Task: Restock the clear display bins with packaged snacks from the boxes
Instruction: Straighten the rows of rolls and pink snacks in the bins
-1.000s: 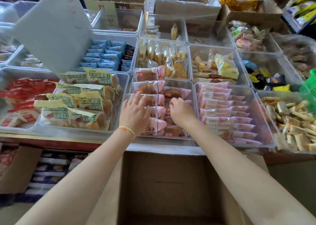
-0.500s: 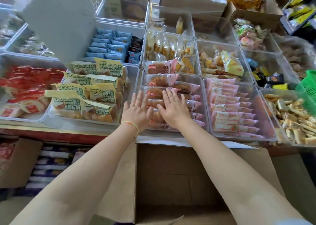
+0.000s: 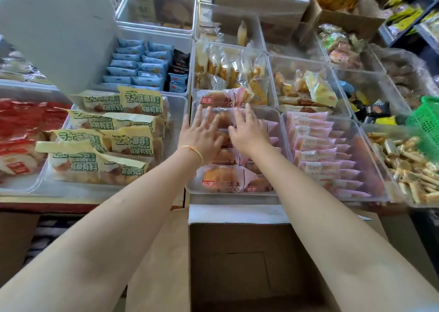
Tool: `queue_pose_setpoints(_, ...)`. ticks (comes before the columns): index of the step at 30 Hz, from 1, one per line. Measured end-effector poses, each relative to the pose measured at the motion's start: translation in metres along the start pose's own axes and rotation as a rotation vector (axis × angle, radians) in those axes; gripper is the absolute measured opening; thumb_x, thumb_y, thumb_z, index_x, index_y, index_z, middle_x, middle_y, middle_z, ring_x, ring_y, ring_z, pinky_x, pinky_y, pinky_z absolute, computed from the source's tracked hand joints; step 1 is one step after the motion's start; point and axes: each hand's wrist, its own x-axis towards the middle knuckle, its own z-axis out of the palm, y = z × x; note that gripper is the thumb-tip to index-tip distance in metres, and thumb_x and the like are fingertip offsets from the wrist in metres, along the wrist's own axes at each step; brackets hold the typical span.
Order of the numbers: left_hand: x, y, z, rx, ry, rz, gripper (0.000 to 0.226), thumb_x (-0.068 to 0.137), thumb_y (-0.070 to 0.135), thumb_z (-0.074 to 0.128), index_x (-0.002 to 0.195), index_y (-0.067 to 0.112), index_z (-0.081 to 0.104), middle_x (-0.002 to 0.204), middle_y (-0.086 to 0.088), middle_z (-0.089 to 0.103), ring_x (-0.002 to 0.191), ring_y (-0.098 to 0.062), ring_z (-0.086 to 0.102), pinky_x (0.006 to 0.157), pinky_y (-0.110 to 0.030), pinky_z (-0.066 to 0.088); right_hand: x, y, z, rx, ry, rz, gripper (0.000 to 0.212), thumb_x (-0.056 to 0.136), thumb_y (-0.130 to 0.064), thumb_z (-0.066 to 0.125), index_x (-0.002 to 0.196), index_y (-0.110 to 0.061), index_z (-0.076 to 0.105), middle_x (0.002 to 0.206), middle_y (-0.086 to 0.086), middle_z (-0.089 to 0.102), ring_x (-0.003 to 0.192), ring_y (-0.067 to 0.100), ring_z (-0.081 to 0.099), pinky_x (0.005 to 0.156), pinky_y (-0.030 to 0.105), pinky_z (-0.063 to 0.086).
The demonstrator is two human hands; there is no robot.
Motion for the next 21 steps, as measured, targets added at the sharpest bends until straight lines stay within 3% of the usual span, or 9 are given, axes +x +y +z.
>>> queue_pose_setpoints(4, 0.001, -0.013, 0.014, -0.056, -0.041, -0.008, 0.068, 0.098, 0.062, 0.012, 0.157, 0.031, -0.002, 0.164, 0.001, -0.013, 0.149, -0.021, -0.021, 0.122, -0.051, -0.001, -0.008, 0.002, 0.017, 0.064, -0.090, 0.034, 0.062, 0.107, -0.041, 0.023, 0.160, -0.030, -0.006, 0.151, 0.020, 0.044, 0.142, 0.033, 0.036, 0.119, 0.051, 0.015)
queue_pose_setpoints(6, 0.000, -0.015, 0.015, -0.115, -0.043, -0.014, 0.068, 0.097, 0.063, 0.015, 0.157, 0.033, -0.001, 0.164, 0.003, -0.012, 0.149, -0.019, -0.020, 0.122, -0.050, -0.001, -0.007, 0.005, 0.019, 0.081, -0.088, 0.029, 0.061, 0.106, -0.045, 0.021, 0.159, -0.035, -0.008, 0.146, 0.018, 0.051, 0.139, 0.034, 0.041, 0.118, 0.054, 0.017)
queue_pose_setpoints(9, 0.000, -0.015, 0.014, -0.123, -0.030, -0.008, 0.068, 0.097, 0.063, 0.015, 0.156, 0.034, -0.001, 0.164, 0.004, -0.011, 0.150, -0.019, -0.018, 0.122, -0.050, -0.002, -0.002, 0.007, 0.016, 0.097, -0.100, 0.056, 0.060, 0.104, -0.051, 0.022, 0.158, -0.043, -0.002, 0.156, 0.018, 0.035, 0.141, 0.039, 0.034, 0.116, 0.057, 0.018)
queue_pose_setpoints(12, -0.001, -0.015, 0.014, -0.106, -0.011, 0.005, 0.067, 0.097, 0.063, 0.014, 0.156, 0.034, -0.003, 0.164, 0.004, -0.012, 0.149, -0.019, -0.020, 0.122, -0.050, -0.003, -0.004, 0.013, 0.014, 0.269, -0.132, 0.120, 0.053, 0.104, -0.051, 0.025, 0.155, -0.051, 0.010, 0.163, 0.018, 0.017, 0.146, 0.042, 0.023, 0.119, 0.059, 0.016)
queue_pose_setpoints(14, -0.002, -0.015, 0.015, -0.091, 0.010, 0.017, 0.067, 0.098, 0.062, 0.014, 0.156, 0.035, -0.005, 0.164, 0.003, -0.012, 0.149, -0.019, -0.021, 0.121, -0.050, -0.005, -0.006, 0.012, 0.011, 0.213, 0.025, 0.086, 0.051, 0.105, -0.044, 0.032, 0.155, -0.041, 0.026, 0.165, 0.018, 0.010, 0.151, 0.039, 0.014, 0.120, 0.057, 0.017)
queue_pose_setpoints(16, -0.003, -0.014, 0.015, -0.084, 0.031, 0.027, 0.065, 0.099, 0.061, 0.013, 0.156, 0.035, -0.005, 0.164, 0.002, -0.013, 0.149, -0.020, -0.021, 0.121, -0.050, -0.006, -0.005, 0.007, 0.010, -0.005, 0.233, -0.100, 0.053, 0.104, -0.037, 0.037, 0.155, -0.024, 0.033, 0.167, 0.015, 0.006, 0.154, 0.032, 0.006, 0.122, 0.054, 0.013)
queue_pose_setpoints(18, -0.003, -0.013, 0.016, -0.076, 0.040, 0.029, 0.064, 0.099, 0.059, 0.013, 0.156, 0.035, -0.004, 0.164, 0.002, -0.013, 0.149, -0.021, -0.022, 0.121, -0.050, -0.006, -0.002, 0.001, 0.010, -0.115, 0.234, -0.233, 0.061, 0.105, -0.038, 0.032, 0.159, -0.016, 0.019, 0.168, 0.009, 0.003, 0.155, 0.025, 0.000, 0.124, 0.048, 0.003)
queue_pose_setpoints(21, -0.003, -0.012, 0.016, -0.086, 0.033, 0.028, 0.063, 0.099, 0.059, 0.014, 0.155, 0.036, -0.002, 0.164, 0.003, -0.012, 0.149, -0.021, -0.021, 0.121, -0.050, -0.006, 0.001, 0.003, 0.015, -0.088, 0.057, -0.103, 0.068, 0.106, -0.046, 0.023, 0.160, -0.011, 0.002, 0.168, 0.008, 0.000, 0.155, 0.020, -0.003, 0.124, 0.042, -0.005)
